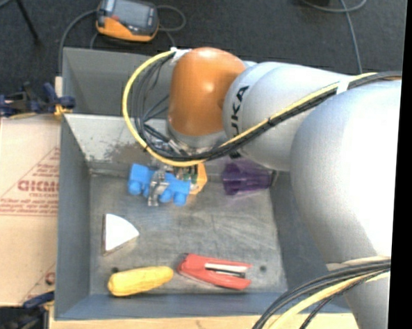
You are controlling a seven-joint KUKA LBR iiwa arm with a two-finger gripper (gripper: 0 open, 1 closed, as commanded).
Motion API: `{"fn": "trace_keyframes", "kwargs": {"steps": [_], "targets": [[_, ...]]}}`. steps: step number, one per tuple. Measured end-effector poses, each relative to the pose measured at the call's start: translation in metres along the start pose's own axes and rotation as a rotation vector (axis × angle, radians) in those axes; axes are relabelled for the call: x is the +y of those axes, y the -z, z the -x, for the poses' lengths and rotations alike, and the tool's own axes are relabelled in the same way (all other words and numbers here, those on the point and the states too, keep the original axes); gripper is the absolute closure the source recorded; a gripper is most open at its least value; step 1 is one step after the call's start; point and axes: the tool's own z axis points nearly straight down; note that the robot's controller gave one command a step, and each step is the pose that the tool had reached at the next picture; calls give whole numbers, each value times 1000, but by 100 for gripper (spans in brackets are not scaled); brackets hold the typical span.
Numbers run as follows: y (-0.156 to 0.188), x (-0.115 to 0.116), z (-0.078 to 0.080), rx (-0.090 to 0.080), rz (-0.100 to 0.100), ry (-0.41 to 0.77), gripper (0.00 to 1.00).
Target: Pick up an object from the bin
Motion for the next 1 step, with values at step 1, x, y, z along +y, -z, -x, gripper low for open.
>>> {"fn": "trace_keyframes", "kwargs": {"steps": [1], "targets": [[0, 0, 0, 0, 0, -1, 100]]}}
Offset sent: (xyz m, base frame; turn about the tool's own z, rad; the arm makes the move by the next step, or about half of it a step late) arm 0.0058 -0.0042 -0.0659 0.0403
